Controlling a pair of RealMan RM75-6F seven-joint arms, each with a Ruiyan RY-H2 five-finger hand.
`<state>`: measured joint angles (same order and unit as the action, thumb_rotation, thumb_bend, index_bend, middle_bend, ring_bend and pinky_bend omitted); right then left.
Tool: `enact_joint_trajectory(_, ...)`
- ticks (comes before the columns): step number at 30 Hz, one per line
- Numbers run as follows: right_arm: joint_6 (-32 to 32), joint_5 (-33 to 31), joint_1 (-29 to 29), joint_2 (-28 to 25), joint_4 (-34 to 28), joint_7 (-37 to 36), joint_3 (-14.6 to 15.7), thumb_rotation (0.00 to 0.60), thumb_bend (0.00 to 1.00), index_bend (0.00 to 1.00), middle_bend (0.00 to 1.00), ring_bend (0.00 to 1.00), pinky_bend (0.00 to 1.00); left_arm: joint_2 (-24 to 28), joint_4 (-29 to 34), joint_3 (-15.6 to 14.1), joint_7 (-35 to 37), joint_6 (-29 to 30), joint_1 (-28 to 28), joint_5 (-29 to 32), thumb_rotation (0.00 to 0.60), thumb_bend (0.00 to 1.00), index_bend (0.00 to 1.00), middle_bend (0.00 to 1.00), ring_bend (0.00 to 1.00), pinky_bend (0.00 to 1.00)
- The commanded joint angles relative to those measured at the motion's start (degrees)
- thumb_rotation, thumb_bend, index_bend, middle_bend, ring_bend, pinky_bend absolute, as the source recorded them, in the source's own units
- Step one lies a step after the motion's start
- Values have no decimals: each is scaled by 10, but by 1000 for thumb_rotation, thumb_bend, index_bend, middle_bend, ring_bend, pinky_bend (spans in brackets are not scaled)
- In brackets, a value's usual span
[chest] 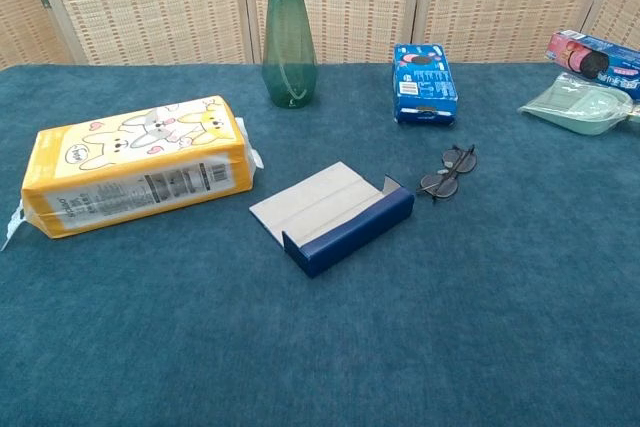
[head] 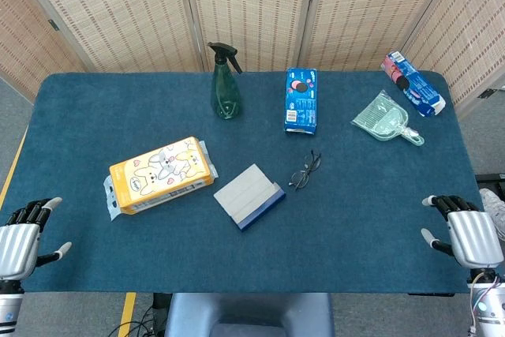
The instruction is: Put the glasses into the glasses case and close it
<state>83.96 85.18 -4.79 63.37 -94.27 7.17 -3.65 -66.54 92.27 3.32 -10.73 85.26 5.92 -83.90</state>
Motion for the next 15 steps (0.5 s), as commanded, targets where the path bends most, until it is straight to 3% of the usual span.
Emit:
enact_joint_trajectory(1, -1, 2, -1, 0, 0, -1, 0, 600, 214, 344, 390, 349, 426, -3, -3, -1, -5, 2, -1, -2, 600, 189, 204, 237, 200, 282)
enact_joint_trajectory(15, -14, 13, -16, 3, 3, -6, -1, 600, 214, 344, 391, 349, 426, -1, -1, 0, 0, 6, -3, -2, 600, 189, 205, 237, 200, 282)
